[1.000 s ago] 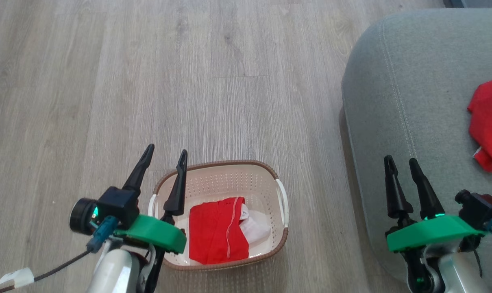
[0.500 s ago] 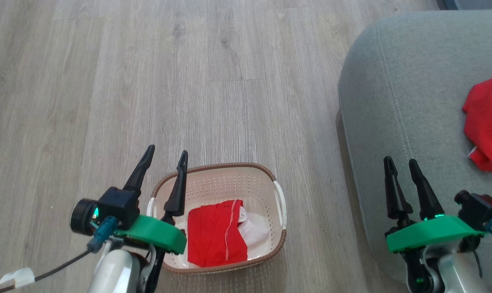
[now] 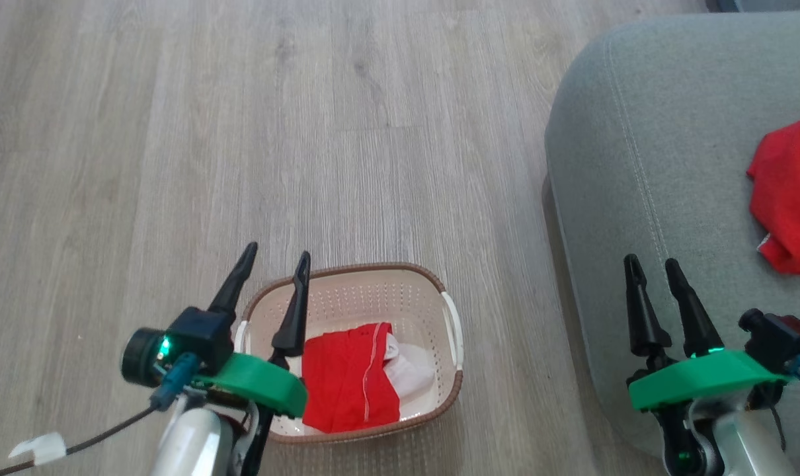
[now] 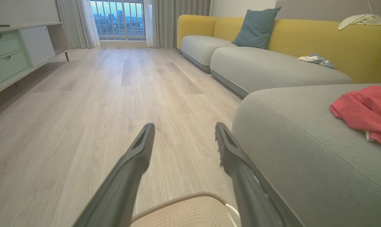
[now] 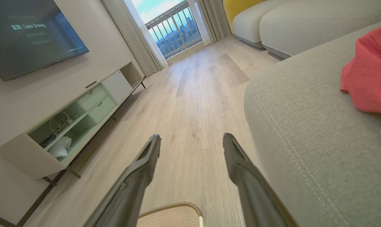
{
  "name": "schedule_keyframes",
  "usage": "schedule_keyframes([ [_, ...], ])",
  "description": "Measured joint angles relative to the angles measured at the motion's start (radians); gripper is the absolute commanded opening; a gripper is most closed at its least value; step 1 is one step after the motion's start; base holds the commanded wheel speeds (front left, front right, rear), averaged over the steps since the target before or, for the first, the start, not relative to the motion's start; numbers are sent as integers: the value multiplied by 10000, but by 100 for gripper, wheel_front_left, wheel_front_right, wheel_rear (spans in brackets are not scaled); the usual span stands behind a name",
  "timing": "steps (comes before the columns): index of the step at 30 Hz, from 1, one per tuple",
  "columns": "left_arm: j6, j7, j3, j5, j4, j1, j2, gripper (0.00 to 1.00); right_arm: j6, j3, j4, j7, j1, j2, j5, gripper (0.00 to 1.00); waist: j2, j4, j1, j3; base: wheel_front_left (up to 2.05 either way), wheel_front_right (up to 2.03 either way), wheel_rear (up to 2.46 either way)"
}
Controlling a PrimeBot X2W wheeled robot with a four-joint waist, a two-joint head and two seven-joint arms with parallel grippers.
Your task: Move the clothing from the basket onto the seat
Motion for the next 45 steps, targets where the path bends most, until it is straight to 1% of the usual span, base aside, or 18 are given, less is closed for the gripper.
schedule_keyframes([
  [8, -142, 0, -211, 142, 922, -21, 0, 100, 0, 173, 180, 0, -110, -134, -727, 100, 0, -127, 0, 502, 0, 0, 0],
  [13, -316, 2, -215, 491, 2040, -442, -8, 100, 0, 169, -2, 0, -586, -127, -1053, 100, 0, -226, 0, 1331, 0, 0, 0],
  [22, -577, 2, -259, 1273, 4077, -2769, 29, 100, 0, 33, -654, 0, -1079, -38, -1429, 100, 0, -366, 2, 3603, 0, 0, 0],
  [23, -589, 2, -360, 1396, 4518, -3048, 59, 100, 0, 15, -756, 0, -1222, -27, -1446, 100, -1, -387, 3, 3876, 0, 0, 0],
  [25, -604, 6, -913, 1981, 5605, -3630, 253, 100, 0, 19, -911, 0, -1532, 6, -1528, 100, -1, -437, 5, 4422, 0, 0, 0],
  [26, -627, 4, -1110, 2180, 5862, -3841, 282, 100, 0, 42, -1001, 0, -1645, 38, -1570, 100, -1, -465, 4, 4685, 0, 0, 0],
  [31, -625, 2, -1526, 2301, 6916, -5256, 278, 100, 0, 257, -1327, 0, -1843, 161, -1933, 100, -1, -616, 4, 5934, 0, 0, 0],
  [33, -702, 2, -1592, 2316, 7315, -5762, 276, 100, 0, 303, -1446, 0, -1899, 234, -2023, 100, -1, -691, 4, 6379, 0, 0, 0],
  [34, -721, 2, -1570, 2261, 7869, -6201, 309, 100, 0, 364, -1540, 0, -2075, 265, -2036, 100, -1, -787, 3, 6803, 0, 0, 0],
  [35, -723, 2, -1601, 2261, 8082, -6377, 332, 100, 0, 360, -1586, 0, -2167, 276, -2036, 100, -1, -838, 3, 6998, 0, 0, 0],
  [41, -763, 2, -1871, 2316, 9518, -7495, 583, 100, 0, 596, -1691, -2, -2486, 418, -2036, 100, -1, -1209, 2, 7957, 0, 0, 0],
  [45, -853, 6, -1971, 2313, 10763, -8184, 669, 100, 0, 1009, -1561, -2, -2791, 518, -2353, 100, -1, -1637, 0, 8378, 0, 0, 0],
])
